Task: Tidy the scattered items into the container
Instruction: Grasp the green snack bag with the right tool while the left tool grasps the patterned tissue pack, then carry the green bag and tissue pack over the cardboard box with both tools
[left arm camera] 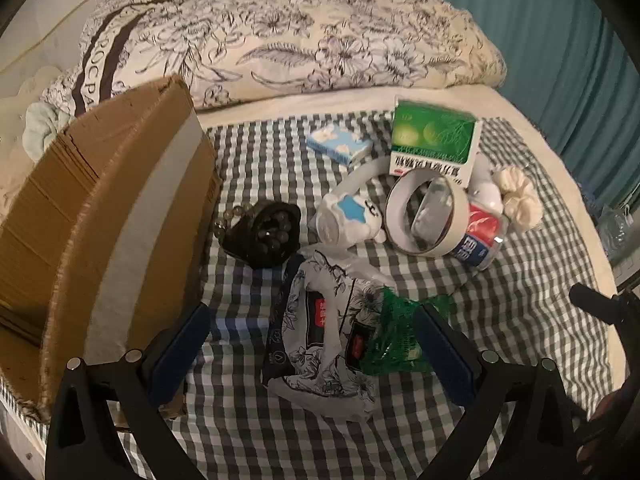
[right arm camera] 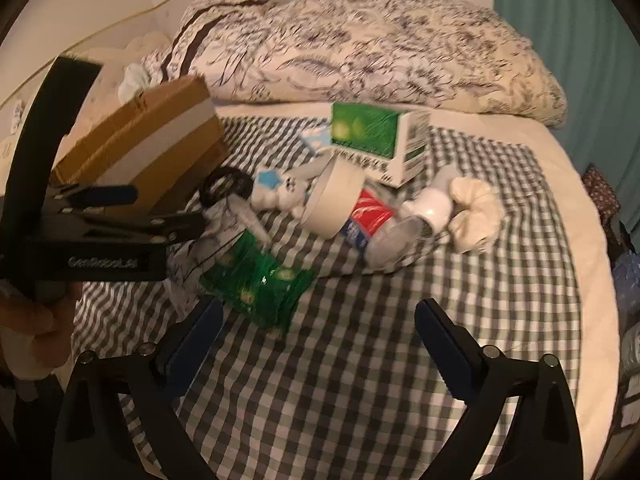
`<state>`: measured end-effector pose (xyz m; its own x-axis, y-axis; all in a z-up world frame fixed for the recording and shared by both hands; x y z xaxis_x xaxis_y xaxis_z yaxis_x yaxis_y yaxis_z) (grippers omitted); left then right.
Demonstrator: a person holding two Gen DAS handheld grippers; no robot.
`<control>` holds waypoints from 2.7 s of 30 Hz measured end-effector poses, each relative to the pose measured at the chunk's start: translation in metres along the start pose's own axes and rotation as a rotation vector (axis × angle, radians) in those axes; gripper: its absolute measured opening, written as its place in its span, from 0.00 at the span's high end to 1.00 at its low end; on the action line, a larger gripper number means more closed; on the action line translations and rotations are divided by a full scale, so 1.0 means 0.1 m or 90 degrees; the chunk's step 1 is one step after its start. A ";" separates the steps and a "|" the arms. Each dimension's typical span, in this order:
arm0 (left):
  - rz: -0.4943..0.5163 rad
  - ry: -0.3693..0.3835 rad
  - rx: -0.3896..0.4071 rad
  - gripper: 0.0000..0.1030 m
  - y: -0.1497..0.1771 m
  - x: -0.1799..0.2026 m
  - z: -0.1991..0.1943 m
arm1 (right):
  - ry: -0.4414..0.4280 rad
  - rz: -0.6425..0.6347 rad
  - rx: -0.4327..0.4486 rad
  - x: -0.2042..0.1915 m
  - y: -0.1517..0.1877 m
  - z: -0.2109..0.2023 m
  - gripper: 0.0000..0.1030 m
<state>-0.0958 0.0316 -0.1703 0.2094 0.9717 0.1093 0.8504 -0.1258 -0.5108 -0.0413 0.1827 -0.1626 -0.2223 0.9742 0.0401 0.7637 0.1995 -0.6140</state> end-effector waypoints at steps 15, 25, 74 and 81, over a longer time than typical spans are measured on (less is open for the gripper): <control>-0.085 0.001 -0.116 0.00 0.01 -0.12 0.46 | -0.067 -0.044 -0.031 -0.34 0.07 0.41 0.40; -0.162 0.026 -0.161 0.00 0.03 -0.36 0.70 | -0.071 -0.064 -0.034 -0.52 0.05 0.69 0.40; -0.126 0.049 -0.108 0.64 0.02 -0.03 0.18 | -0.008 0.070 0.013 0.31 0.17 -0.07 0.67; -0.094 0.049 -0.014 0.64 0.02 0.03 -0.24 | 0.007 0.075 0.057 0.28 0.10 -0.39 0.67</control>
<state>-0.0820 0.0298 -0.1504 0.1167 0.9619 0.2472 0.8852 0.0121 -0.4650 -0.0168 0.2155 -0.1370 -0.1283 0.9913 -0.0281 0.7270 0.0747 -0.6825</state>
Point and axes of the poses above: each gripper's, at about its wrist camera, not at the fingertips, and z roughly the way its jaws point, x to its right, y to its underside, the point moved 1 cm from there along z, roughly the way its jaws point, and after that the axes turned 9 degrees about y, right-handed, at the moved point
